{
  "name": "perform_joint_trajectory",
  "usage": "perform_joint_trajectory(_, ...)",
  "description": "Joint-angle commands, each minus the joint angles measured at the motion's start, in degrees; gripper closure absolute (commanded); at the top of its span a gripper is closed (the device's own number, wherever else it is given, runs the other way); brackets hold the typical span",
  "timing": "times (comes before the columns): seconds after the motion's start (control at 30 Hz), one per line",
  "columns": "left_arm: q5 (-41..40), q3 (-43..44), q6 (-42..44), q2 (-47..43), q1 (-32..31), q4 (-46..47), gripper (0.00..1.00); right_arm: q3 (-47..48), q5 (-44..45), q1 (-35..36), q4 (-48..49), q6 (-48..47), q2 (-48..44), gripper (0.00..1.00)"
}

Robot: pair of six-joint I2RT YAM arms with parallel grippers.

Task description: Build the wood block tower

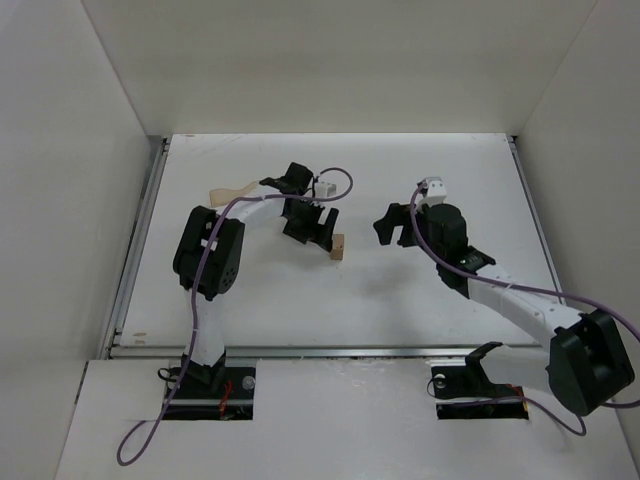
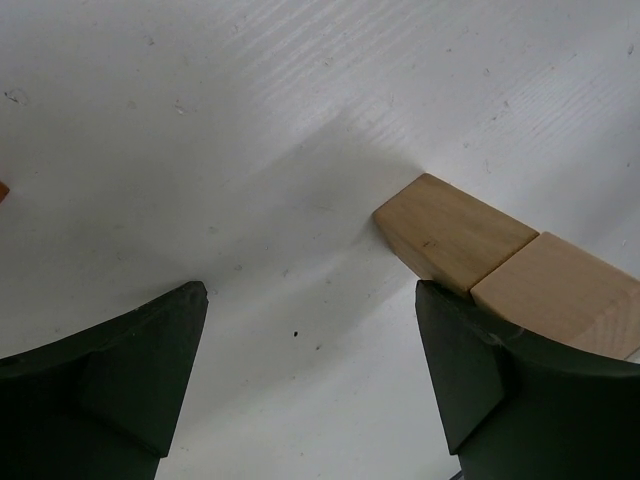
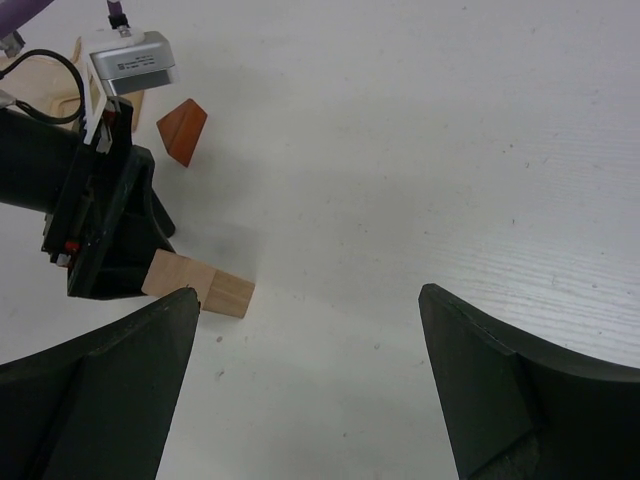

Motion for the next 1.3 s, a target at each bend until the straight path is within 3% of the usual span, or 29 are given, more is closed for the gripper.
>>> perform_joint_trajectory(0.0, -0.8, -0.5, -1.0, 1.7, -0.4, -5.8, 0.17, 0.2, 1.6, 0.4, -0.3, -1.4, -2.5, 0.03)
perform_joint_trajectory(0.37, 0.6, -3.0, -1.0, 1.2, 0.2, -5.8, 0.18, -1.0, 2.1, 0.4, -1.4, -1.9, -4.4, 0.03)
perform_joint_trajectory(0.8, 1.2, -0.8, -0.5, 0.1, 1.4, -6.3, 0.18, 12.8, -2.9, 1.6, -11.7, -1.9, 16.2, 0.09)
perform_joint_trajectory(1.27, 0.7, -0.8, 0.6, -1.5, 1.4, -6.3, 0.18, 16.2, 2.5, 6.8, -14.2, 0.6, 20.9, 0.1)
